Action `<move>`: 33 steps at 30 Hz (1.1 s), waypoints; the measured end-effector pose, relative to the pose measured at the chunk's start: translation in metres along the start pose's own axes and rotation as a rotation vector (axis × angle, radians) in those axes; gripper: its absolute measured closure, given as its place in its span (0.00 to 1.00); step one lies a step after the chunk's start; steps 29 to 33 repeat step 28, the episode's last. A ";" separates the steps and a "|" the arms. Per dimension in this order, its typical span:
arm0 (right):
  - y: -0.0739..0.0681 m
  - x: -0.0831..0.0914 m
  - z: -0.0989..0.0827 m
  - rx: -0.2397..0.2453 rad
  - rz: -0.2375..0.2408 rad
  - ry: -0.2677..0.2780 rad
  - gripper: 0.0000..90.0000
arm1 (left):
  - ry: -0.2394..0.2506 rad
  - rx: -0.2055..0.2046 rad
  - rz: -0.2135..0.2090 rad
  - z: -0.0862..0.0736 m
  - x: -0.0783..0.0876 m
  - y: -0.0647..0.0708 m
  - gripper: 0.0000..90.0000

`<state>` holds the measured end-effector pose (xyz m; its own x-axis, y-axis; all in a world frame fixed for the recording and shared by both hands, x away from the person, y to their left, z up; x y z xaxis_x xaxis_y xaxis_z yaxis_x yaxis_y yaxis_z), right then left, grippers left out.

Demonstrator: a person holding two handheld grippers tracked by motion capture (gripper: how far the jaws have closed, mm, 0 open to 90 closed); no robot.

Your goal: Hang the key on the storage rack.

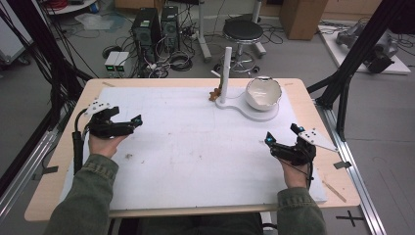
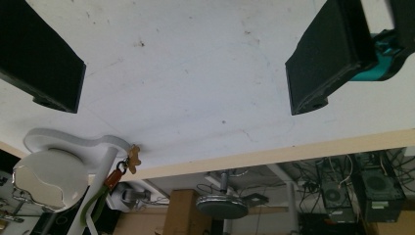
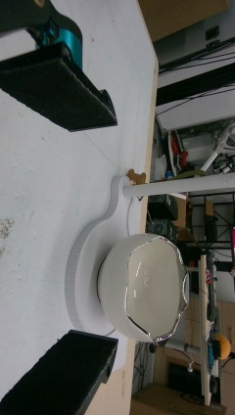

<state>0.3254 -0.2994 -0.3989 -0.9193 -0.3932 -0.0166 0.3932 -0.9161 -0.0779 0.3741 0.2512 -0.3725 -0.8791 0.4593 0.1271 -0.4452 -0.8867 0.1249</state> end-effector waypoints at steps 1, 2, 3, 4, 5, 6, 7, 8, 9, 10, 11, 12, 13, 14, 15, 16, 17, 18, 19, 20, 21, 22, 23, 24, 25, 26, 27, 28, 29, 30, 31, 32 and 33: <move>0.000 0.000 0.000 0.001 0.000 0.001 0.01 | -0.001 -0.009 0.003 -0.001 0.002 0.000 0.02; 0.000 0.000 0.000 -0.003 0.000 -0.001 0.01 | 0.003 -0.015 0.007 -0.001 0.004 0.001 0.02; 0.000 0.000 0.000 -0.004 -0.001 -0.002 0.01 | 0.008 -0.024 0.012 -0.002 0.006 0.000 0.02; 0.000 0.000 0.000 -0.001 -0.001 0.002 0.01 | 0.014 -0.027 0.020 -0.004 0.008 0.000 0.02; 0.000 0.000 0.000 0.001 0.000 0.003 0.01 | 0.016 -0.029 0.027 -0.005 0.010 0.000 0.02; 0.000 0.000 0.000 0.001 0.000 0.002 0.01 | 0.021 -0.033 0.036 -0.006 0.012 0.000 0.02; 0.000 0.000 0.000 -0.005 0.000 -0.002 0.01 | 0.023 -0.040 0.051 -0.008 0.014 -0.001 0.02; 0.000 0.000 0.000 -0.004 0.002 -0.001 0.01 | 0.033 -0.045 0.066 -0.009 0.016 -0.001 0.02; -0.001 0.000 0.000 -0.003 0.001 -0.003 0.01 | 0.035 -0.053 0.077 -0.010 0.019 -0.003 0.02; -0.001 0.000 0.000 -0.002 0.001 -0.002 0.01 | 0.043 -0.057 0.092 -0.011 0.021 -0.003 0.02; -0.001 0.000 0.000 -0.004 0.001 -0.002 0.01 | 0.053 -0.062 0.111 -0.012 0.023 -0.004 0.02; -0.001 0.000 0.000 -0.004 0.001 -0.002 0.01 | 0.067 -0.062 0.129 -0.012 0.025 -0.005 0.02; -0.001 0.000 0.000 -0.004 0.002 -0.002 0.01 | 0.076 -0.059 0.141 -0.012 0.028 -0.006 0.02; 0.000 0.000 0.000 -0.002 0.002 -0.002 0.01 | 0.086 -0.053 0.153 -0.013 0.030 -0.007 0.02; 0.000 0.000 0.000 -0.001 0.003 -0.004 0.01 | 0.098 -0.054 0.161 -0.013 0.033 -0.008 0.02; -0.001 0.000 -0.001 -0.002 0.004 -0.004 0.01 | 0.105 -0.054 0.169 -0.013 0.035 -0.009 0.02; -0.001 0.000 -0.001 -0.004 0.002 -0.006 0.01 | 0.116 -0.052 0.177 -0.014 0.038 -0.009 0.02; -0.001 0.000 -0.001 -0.004 0.005 -0.009 0.01 | 0.122 -0.057 0.188 -0.014 0.041 -0.011 0.02; -0.002 0.000 -0.001 -0.002 0.007 -0.008 0.01 | 0.128 -0.058 0.193 -0.016 0.043 -0.012 0.02; -0.001 0.000 -0.001 0.002 0.009 -0.008 0.01 | 0.130 -0.054 0.199 -0.017 0.045 -0.014 0.02; -0.002 0.000 -0.002 -0.001 0.008 -0.010 0.01 | 0.127 -0.051 0.207 -0.019 0.048 -0.016 0.02; -0.002 -0.001 -0.002 0.000 0.005 -0.013 0.01 | 0.125 -0.048 0.208 -0.020 0.050 -0.017 0.02; -0.002 -0.001 -0.002 -0.001 0.005 -0.014 0.01 | 0.124 -0.040 0.210 -0.022 0.051 -0.019 0.02; -0.002 -0.001 -0.002 -0.001 0.005 -0.013 0.01 | 0.117 -0.038 0.214 -0.023 0.053 -0.021 0.02; -0.002 -0.001 -0.002 -0.002 0.005 -0.013 0.01 | 0.120 -0.031 0.215 -0.025 0.054 -0.022 0.02; -0.002 -0.001 -0.002 -0.002 0.005 -0.012 0.01 | 0.118 -0.028 0.216 -0.025 0.055 -0.023 0.02; -0.002 -0.001 -0.002 0.000 0.006 -0.012 0.01 | 0.117 -0.023 0.218 -0.026 0.057 -0.023 0.02; -0.002 -0.001 -0.002 0.004 0.009 -0.009 0.01 | 0.117 -0.025 0.216 -0.026 0.058 -0.023 0.02; -0.002 -0.001 -0.002 0.004 0.009 -0.009 0.01 | 0.117 -0.025 0.216 -0.026 0.058 -0.023 0.02; -0.002 -0.001 -0.002 0.004 0.009 -0.009 0.01 | 0.117 -0.025 0.216 -0.026 0.058 -0.023 0.02; -0.002 -0.001 -0.002 0.004 0.009 -0.009 0.01 | 0.117 -0.025 0.216 -0.026 0.058 -0.023 0.02; -0.002 -0.001 -0.002 0.004 0.009 -0.009 0.01 | 0.117 -0.025 0.216 -0.026 0.058 -0.023 0.02; -0.002 -0.001 -0.002 0.004 0.009 -0.009 0.01 | 0.117 -0.025 0.216 -0.026 0.058 -0.023 0.02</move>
Point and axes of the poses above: each handheld gripper's, and its own axes: x roughly backward along the jaws, z roughly out of its top, y roughly to its right, the point moved 1 cm from there along -x, roughly forward along the jaws, and after that the axes turned 11 degrees about y, right-handed, at the moved point
